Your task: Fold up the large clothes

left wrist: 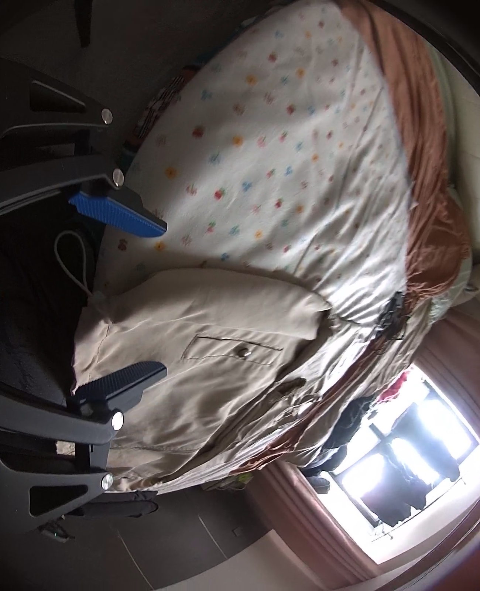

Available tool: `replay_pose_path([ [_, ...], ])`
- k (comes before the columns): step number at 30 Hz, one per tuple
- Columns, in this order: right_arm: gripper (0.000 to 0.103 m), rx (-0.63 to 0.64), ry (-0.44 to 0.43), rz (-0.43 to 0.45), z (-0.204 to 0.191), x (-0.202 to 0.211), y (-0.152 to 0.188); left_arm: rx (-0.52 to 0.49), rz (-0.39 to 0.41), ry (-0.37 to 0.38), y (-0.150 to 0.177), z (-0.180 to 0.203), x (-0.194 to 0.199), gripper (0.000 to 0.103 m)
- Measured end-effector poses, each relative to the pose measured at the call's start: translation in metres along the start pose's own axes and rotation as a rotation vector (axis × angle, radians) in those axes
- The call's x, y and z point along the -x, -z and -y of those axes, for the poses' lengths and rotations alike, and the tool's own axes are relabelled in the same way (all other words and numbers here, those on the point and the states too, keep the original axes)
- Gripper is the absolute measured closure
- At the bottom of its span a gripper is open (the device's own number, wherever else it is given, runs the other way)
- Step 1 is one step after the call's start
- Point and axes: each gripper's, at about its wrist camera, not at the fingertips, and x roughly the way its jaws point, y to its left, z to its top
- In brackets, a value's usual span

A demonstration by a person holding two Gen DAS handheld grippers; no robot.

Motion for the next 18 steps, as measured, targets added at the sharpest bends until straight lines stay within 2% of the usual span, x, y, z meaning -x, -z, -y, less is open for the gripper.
replay_pose_path([
  [2,0.031,-0.022,-0.037,-0.022,0.001,-0.010,0.003,0.017,-0.022,0.003,0.000,-0.002,-0.007,0.039],
  [6,0.032,-0.016,-0.061,-0.036,-0.006,-0.023,0.006,0.052,-0.062,0.042,0.001,-0.005,-0.025,0.039],
  [8,0.031,-0.022,-0.066,-0.031,-0.007,-0.026,0.006,0.041,-0.054,0.046,-0.001,-0.002,-0.029,0.039],
  [11,0.031,-0.055,-0.122,-0.014,-0.005,-0.027,0.006,0.037,-0.072,0.067,-0.005,0.005,-0.036,0.039],
  [18,0.031,-0.095,-0.270,0.028,0.003,-0.017,0.004,0.079,-0.112,0.206,0.000,0.008,-0.042,0.039],
])
